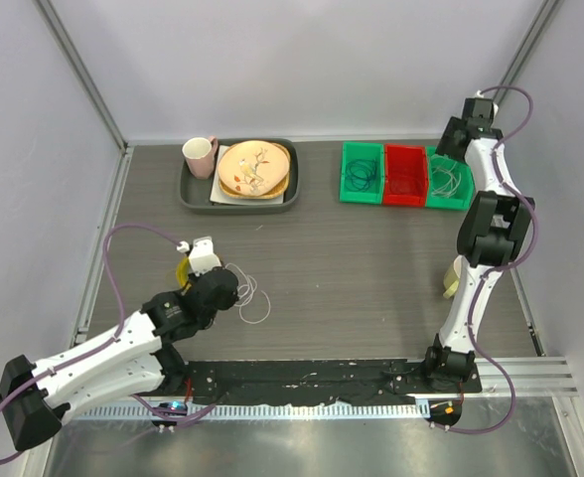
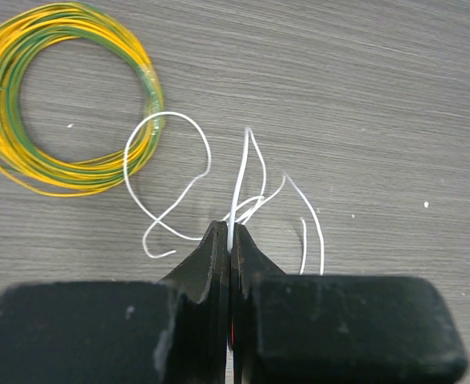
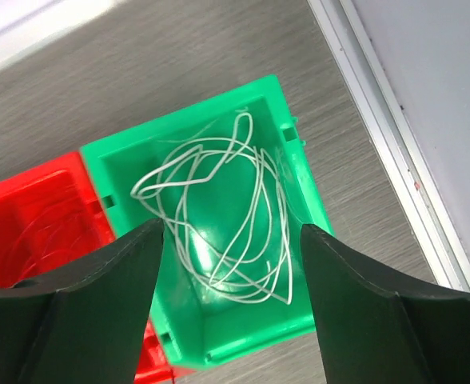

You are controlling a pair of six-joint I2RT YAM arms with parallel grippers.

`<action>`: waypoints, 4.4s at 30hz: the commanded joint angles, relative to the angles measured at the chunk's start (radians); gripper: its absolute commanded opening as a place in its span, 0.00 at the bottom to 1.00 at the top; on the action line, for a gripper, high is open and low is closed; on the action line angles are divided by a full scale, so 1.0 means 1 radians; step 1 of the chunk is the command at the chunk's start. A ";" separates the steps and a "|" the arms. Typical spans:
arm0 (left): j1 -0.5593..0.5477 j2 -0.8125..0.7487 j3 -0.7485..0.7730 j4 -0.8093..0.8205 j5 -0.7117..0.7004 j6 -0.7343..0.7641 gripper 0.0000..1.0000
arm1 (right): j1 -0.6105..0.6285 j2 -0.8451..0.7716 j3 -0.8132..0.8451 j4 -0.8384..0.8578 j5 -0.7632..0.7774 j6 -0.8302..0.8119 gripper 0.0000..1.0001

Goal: Untangle the cables

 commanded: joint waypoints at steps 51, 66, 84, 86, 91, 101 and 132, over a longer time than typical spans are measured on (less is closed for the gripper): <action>-0.007 -0.076 0.020 -0.036 0.230 0.001 1.00 | 0.929 -0.846 -1.098 0.218 0.001 0.235 0.90; -0.007 -0.223 -0.069 -0.105 0.204 -0.045 1.00 | 1.050 -0.588 -1.123 0.268 0.038 0.291 0.82; -0.007 -0.197 -0.070 -0.073 0.195 -0.053 1.00 | 1.044 -0.766 -1.004 0.267 0.306 0.254 0.01; -0.007 -0.206 -0.070 -0.069 0.193 -0.059 1.00 | 1.018 -0.829 -0.968 0.273 0.334 0.217 0.01; -0.007 -0.213 -0.066 -0.030 0.187 -0.059 1.00 | 0.868 -0.922 -0.839 0.288 0.293 0.144 0.01; -0.007 -0.167 -0.035 0.014 0.147 -0.039 1.00 | 0.480 -0.880 -0.464 0.264 0.262 0.015 0.01; 0.005 0.006 0.036 0.048 0.106 -0.002 1.00 | 0.314 -0.557 0.011 0.187 -0.574 0.085 0.01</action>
